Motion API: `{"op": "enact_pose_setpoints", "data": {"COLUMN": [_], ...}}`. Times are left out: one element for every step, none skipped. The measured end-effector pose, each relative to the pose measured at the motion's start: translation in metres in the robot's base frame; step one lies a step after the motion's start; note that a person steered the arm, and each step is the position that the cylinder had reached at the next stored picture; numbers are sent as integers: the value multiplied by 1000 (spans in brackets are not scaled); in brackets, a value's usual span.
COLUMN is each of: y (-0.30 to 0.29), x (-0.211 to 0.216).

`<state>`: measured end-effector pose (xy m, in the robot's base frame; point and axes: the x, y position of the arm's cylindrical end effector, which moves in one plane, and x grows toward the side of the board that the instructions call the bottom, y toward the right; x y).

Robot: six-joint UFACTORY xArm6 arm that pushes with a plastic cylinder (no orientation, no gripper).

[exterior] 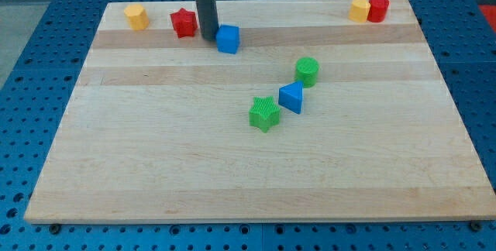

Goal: Move the red star up

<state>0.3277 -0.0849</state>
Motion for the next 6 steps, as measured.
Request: {"op": "enact_pose_setpoints", "data": {"y": [1, -6, -56, -76, -74, -74], "x": [33, 33, 41, 49, -3, -33]}}
